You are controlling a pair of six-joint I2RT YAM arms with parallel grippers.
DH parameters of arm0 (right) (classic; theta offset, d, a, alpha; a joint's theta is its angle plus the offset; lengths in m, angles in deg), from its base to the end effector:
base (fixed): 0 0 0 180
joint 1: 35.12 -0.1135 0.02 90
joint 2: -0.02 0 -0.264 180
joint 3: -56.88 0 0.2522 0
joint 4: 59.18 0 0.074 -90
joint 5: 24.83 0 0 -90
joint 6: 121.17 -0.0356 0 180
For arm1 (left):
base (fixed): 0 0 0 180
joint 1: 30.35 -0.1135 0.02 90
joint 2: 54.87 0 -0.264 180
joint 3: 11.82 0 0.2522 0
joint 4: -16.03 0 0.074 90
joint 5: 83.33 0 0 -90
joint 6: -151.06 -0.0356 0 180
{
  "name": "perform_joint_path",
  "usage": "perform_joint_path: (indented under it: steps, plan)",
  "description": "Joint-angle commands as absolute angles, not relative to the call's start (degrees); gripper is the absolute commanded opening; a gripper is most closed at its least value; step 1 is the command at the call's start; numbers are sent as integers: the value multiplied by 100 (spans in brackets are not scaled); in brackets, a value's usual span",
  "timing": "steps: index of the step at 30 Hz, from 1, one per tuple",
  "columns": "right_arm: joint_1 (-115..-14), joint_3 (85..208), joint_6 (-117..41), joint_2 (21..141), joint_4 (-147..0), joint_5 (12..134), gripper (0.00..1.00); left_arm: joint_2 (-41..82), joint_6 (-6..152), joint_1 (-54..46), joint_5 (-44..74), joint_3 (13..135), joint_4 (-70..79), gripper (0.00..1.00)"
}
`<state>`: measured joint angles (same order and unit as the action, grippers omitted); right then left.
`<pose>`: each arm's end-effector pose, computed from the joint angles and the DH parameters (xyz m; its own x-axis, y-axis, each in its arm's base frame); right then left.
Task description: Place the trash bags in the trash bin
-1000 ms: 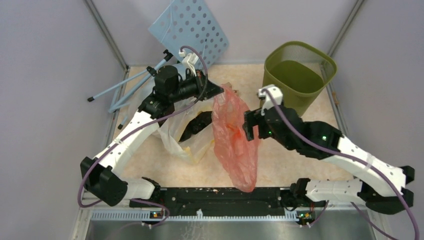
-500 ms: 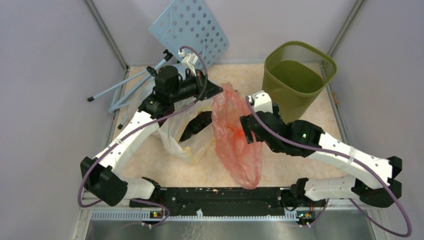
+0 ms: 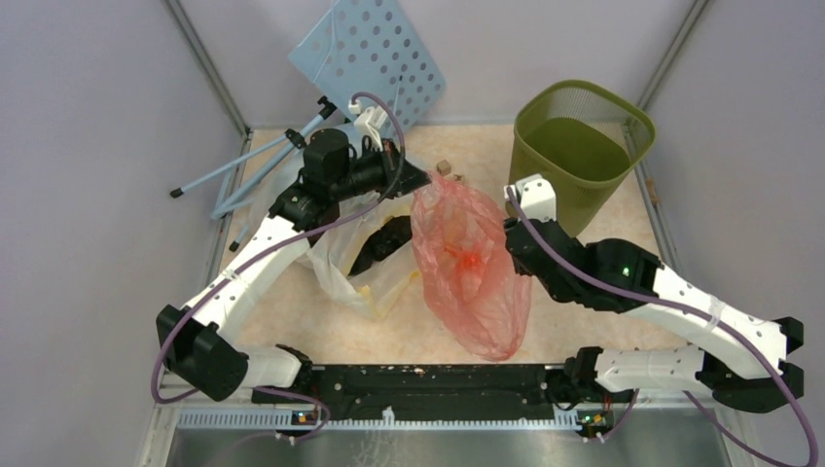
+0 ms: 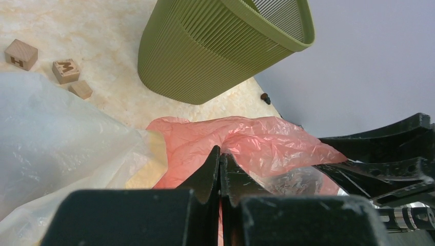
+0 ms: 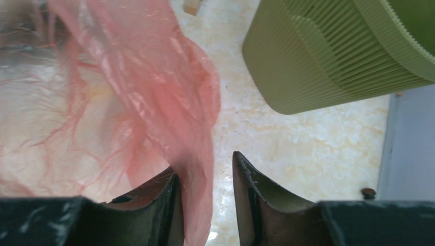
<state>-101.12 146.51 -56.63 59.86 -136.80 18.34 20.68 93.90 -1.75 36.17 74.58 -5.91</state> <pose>0.0938 0.1468 0.3942 -0.4553 -0.2994 -0.8385 -0.2549 0.9462 -0.1995 0.2593 -0.1613 0.3964 -0.5979 -0.2116 -0.7731 0.6149 0.4976 -0.6117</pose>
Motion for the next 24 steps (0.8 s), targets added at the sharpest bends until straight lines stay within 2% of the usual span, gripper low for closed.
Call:
perform_joint_path:
  steps: [1,4,5,9,14,20,24]
  plan:
    - [-10172,14780,-5353,5728,-12836,2573,26,2092,9303,-188,3752,7776,-533,0]
    - [-10168,14927,-5282,5740,-12503,2761,1,2109,9282,-187,3886,7957,-657,0]
    - [-10166,15013,-5242,5760,-12443,2680,0,2103,9271,-185,3911,8014,-701,0]
    - [-10047,15427,-4892,5911,-12183,2351,0,2054,9257,-186,4064,8244,-732,0]
    - [-9394,15966,-4306,6172,-11380,2963,0,1898,9263,-186,4127,8571,-534,0]
    - [-9226,17197,-3566,6810,-10682,3008,0,1811,9250,-187,4060,9334,70,0]
    - [-9212,17489,-2527,6918,-9350,2512,0,1927,9425,-179,4204,9694,922,0]
